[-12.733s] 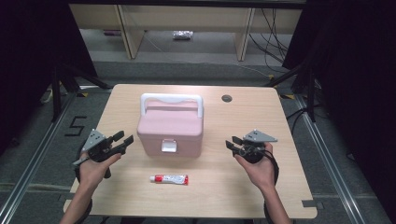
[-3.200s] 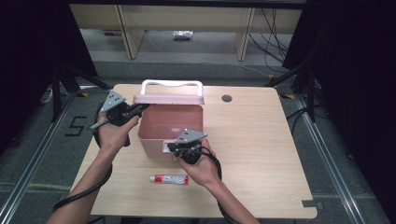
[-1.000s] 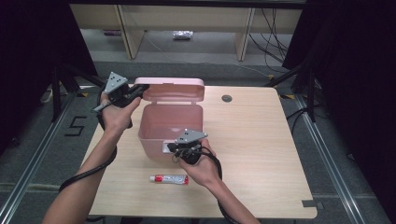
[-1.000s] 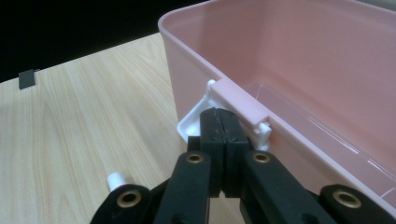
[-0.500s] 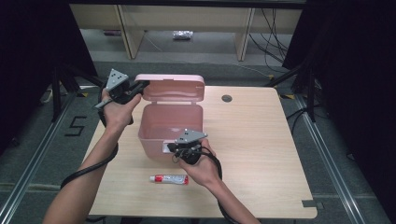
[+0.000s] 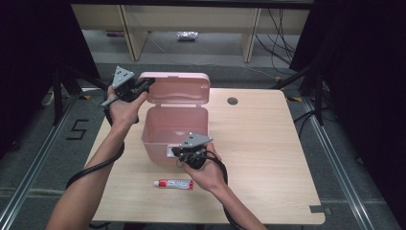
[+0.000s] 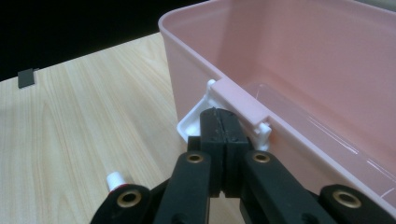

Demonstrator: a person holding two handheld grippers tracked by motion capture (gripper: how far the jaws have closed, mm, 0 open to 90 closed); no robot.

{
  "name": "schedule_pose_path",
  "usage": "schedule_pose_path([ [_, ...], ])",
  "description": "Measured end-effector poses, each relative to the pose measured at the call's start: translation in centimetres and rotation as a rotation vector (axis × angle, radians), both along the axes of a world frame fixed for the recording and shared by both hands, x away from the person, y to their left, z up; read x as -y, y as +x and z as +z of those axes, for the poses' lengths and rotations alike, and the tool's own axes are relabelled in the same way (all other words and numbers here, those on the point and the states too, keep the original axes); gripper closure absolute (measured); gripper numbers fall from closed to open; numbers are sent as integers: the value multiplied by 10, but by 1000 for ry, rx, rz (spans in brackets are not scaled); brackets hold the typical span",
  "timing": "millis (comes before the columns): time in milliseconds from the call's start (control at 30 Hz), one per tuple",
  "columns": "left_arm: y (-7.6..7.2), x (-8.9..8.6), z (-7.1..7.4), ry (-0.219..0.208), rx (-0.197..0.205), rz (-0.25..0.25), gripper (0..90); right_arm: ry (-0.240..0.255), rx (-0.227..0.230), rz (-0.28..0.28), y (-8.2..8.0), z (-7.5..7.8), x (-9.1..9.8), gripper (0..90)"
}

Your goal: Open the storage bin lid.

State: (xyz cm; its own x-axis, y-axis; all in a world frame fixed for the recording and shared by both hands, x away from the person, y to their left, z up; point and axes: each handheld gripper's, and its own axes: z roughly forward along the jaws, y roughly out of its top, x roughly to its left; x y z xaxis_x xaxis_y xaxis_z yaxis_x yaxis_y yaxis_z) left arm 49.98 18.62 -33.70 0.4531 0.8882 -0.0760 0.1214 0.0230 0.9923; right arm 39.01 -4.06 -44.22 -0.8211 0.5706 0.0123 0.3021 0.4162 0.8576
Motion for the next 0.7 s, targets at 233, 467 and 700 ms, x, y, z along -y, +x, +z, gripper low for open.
schedule_pose_path([
  [233, 5, 0, -1, 8, 0, 10, 900, 14, 6, -3, 0, -1, -1, 900],
  [467, 10, -1, -1, 8, 0, 15, 899, 5, 2, 1, 0, -1, 0, 900],
  [700, 15, -1, 0, 13, -3, 23, 900, 14, 9, -2, 0, -1, -1, 900],
])
